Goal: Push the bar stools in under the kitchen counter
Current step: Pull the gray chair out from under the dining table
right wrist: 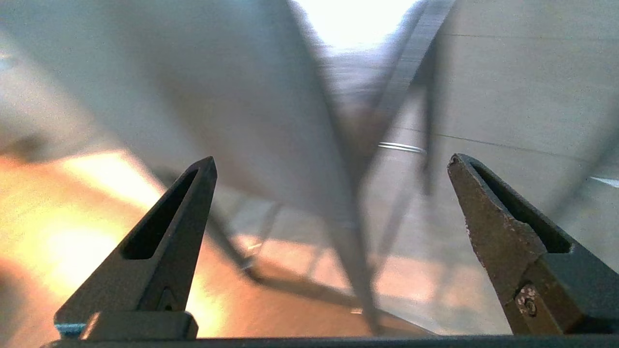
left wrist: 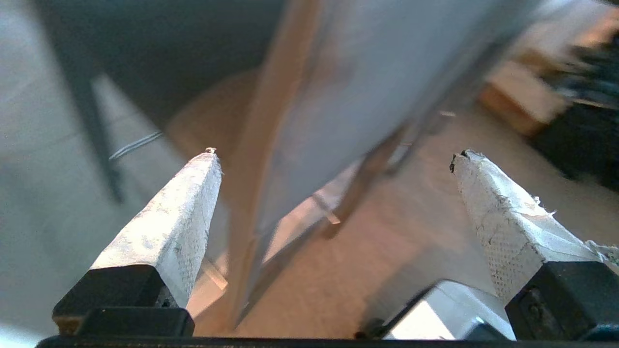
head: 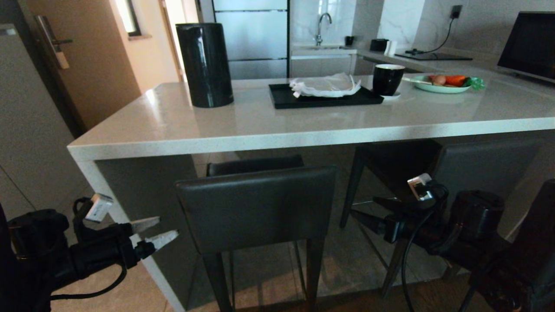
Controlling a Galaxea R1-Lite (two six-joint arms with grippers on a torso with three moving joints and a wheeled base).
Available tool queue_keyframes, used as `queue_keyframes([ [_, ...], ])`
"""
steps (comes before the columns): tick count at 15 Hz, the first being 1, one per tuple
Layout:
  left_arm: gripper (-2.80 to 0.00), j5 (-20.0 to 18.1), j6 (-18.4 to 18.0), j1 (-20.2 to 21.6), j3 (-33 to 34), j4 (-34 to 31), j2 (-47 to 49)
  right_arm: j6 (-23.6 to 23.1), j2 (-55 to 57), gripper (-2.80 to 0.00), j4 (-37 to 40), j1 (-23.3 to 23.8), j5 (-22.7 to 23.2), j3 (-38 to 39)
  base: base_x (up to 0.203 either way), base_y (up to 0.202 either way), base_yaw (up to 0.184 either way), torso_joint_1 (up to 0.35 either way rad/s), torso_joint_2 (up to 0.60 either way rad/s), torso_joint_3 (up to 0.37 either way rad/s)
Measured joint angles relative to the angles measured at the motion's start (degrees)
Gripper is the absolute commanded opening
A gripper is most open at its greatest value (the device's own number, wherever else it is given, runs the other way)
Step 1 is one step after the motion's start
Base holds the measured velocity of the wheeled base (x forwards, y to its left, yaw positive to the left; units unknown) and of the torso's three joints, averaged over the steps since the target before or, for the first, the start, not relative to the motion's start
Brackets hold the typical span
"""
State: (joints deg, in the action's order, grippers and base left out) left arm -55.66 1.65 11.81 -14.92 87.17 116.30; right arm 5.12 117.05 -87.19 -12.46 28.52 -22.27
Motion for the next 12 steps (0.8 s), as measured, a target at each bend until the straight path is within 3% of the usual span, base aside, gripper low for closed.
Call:
queue_keyframes([
  [5,0.00,-7.7,-0.2,0.1,-6.6,0.0,5.1,-0.3,3.0,0.00,0.0,3.7,15.5,-5.9,0.000,0.000,0.000,0.000,0.00,0.000],
  [9,0.00,-10.5,-0.2,0.7,-13.0,0.0,10.3,-0.5,7.8,0.00,0.0,4.4,18.2,-12.2,0.000,0.000,0.000,0.000,0.00,0.000],
  [12,0.00,-12.5,-0.1,0.7,-15.9,0.0,12.6,-0.3,10.1,0.00,0.0,5.0,23.9,-15.7,0.000,0.000,0.000,0.000,0.00,0.000],
])
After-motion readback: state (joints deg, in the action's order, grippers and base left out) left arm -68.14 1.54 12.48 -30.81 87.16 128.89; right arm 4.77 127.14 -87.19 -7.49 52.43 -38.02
